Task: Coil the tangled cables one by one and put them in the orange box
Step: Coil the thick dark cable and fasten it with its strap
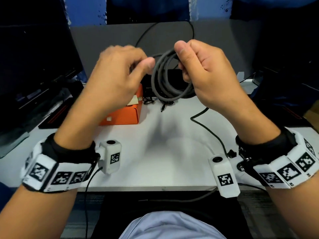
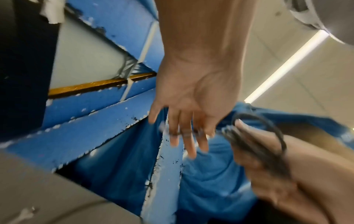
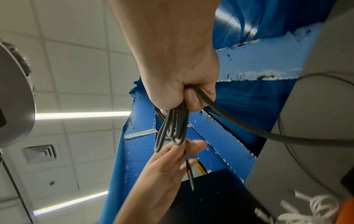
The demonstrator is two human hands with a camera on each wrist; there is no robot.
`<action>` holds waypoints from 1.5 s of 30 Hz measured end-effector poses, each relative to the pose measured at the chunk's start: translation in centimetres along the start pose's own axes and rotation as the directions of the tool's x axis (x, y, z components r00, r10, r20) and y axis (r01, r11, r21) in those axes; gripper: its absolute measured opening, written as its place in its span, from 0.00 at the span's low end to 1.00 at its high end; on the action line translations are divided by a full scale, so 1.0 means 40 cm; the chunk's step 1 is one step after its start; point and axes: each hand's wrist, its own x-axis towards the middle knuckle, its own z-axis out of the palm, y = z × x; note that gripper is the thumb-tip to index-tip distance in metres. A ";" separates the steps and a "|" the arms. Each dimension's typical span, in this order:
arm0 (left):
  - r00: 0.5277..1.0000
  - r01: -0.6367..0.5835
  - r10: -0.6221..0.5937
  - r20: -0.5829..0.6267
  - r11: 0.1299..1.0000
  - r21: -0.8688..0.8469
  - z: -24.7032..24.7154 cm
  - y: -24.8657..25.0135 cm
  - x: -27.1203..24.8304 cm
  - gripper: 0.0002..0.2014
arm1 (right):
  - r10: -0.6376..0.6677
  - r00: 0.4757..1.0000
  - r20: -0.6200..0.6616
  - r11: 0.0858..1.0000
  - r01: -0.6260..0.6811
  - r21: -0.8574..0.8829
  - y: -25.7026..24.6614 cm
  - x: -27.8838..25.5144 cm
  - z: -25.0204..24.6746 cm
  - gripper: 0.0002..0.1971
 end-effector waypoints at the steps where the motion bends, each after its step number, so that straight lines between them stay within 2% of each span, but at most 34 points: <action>1: 0.989 0.054 -0.029 0.146 0.984 -0.169 -0.015 -0.001 -0.003 0.16 | 0.002 1.000 0.014 1.000 -0.002 -0.031 0.002 0.001 -0.005 0.21; 2: 0.967 0.128 -0.027 0.253 0.912 -0.391 -0.026 0.002 -0.008 0.16 | 0.003 0.999 0.036 0.998 -0.001 -0.057 0.003 0.000 -0.008 0.20; 3: 0.955 0.198 -0.012 0.298 0.773 -0.603 -0.031 0.009 -0.013 0.17 | 0.000 0.998 0.066 0.997 0.005 -0.078 0.003 -0.001 -0.008 0.20; 4: 0.949 0.252 -0.004 0.314 0.607 -0.754 -0.031 0.019 -0.017 0.19 | -0.006 0.996 0.094 0.996 0.015 -0.094 0.001 -0.004 -0.005 0.19; 5: 0.947 0.287 -0.018 0.320 0.490 -0.823 -0.026 0.031 -0.019 0.20 | -0.016 0.993 0.115 0.994 0.027 -0.102 -0.002 -0.008 0.001 0.19; 6: 0.943 0.313 -0.052 0.328 0.473 -0.824 -0.017 0.043 -0.021 0.22 | -0.028 0.992 0.126 0.994 0.041 -0.101 -0.005 -0.012 0.008 0.18; 8: 0.936 0.324 -0.097 0.338 0.616 -0.719 -0.001 0.058 -0.023 0.28 | -0.053 0.990 0.130 0.995 0.064 -0.075 -0.009 -0.016 0.020 0.18; 10: 0.931 0.318 -0.094 0.353 0.684 -0.656 0.001 0.068 -0.024 0.32 | -0.065 0.989 0.130 0.997 0.070 -0.035 -0.011 -0.019 0.026 0.18; 14: 0.897 0.376 -0.066 0.436 0.630 -0.679 -0.013 0.065 -0.022 0.36 | -0.060 0.993 0.104 0.998 0.061 -0.007 -0.011 -0.024 0.032 0.17; 18: 0.866 0.432 -0.023 0.499 0.538 -0.724 -0.013 0.061 -0.028 0.29 | -0.040 0.993 0.112 0.996 0.031 0.080 -0.030 -0.024 0.016 0.11; 21: 0.892 0.399 0.021 0.452 0.434 -0.807 0.003 0.072 -0.032 0.19 | -0.041 0.991 0.130 0.973 0.010 0.230 -0.036 -0.019 0.005 0.10; 23: 0.911 0.387 0.035 0.410 0.269 -0.882 0.022 0.091 -0.036 0.15 | -0.044 0.992 0.118 0.941 0.002 0.339 -0.036 -0.013 0.004 0.10; 26: 0.920 0.391 0.053 0.388 -0.065 -0.918 0.048 0.118 -0.033 0.18 | -0.001 0.998 0.055 0.898 -0.023 0.439 -0.034 -0.011 0.003 0.10; 27: 0.925 0.380 0.036 0.378 -0.117 -0.918 0.051 0.122 -0.031 0.19 | 0.013 0.999 0.036 0.885 -0.028 0.464 -0.033 -0.014 0.006 0.10; 29: 0.928 0.367 -0.019 0.372 -0.124 -0.922 0.059 0.120 -0.025 0.19 | 0.004 1.000 0.000 0.918 -0.004 0.397 -0.030 -0.025 0.019 0.09; 32: 0.923 0.381 -0.051 0.382 -0.039 -0.924 0.050 0.109 -0.021 0.21 | -0.032 0.999 -0.041 0.979 0.040 0.200 -0.018 -0.026 0.040 0.07; 34: 0.896 0.444 0.045 0.443 -0.044 -0.895 0.037 0.104 -0.022 0.24 | -0.054 0.998 -0.021 0.980 0.057 0.189 -0.013 -0.016 0.033 0.07; 36: 0.845 0.518 0.227 0.485 -0.116 -0.848 0.024 0.095 -0.026 0.25 | -0.087 0.994 0.071 0.960 0.065 0.271 -0.016 -0.008 0.016 0.09; 38: 0.799 0.546 0.396 0.453 -0.161 -0.822 0.020 0.086 -0.033 0.24 | -0.124 0.972 0.199 0.903 0.027 0.429 -0.025 -0.009 -0.001 0.10; 40: 0.762 0.552 0.499 0.413 -0.166 -0.818 0.018 0.085 -0.039 0.23 | -0.134 0.952 0.276 0.859 -0.027 0.511 -0.032 -0.010 -0.010 0.11; 42: 0.757 0.548 0.528 0.385 -0.193 -0.814 0.015 0.087 -0.041 0.24 | -0.132 0.943 0.307 0.840 -0.059 0.540 -0.036 -0.008 -0.012 0.12; 45: 0.788 0.538 0.482 0.384 -0.233 -0.811 0.018 0.097 -0.039 0.26 | -0.079 0.957 0.279 0.846 -0.084 0.527 -0.033 -0.008 -0.014 0.16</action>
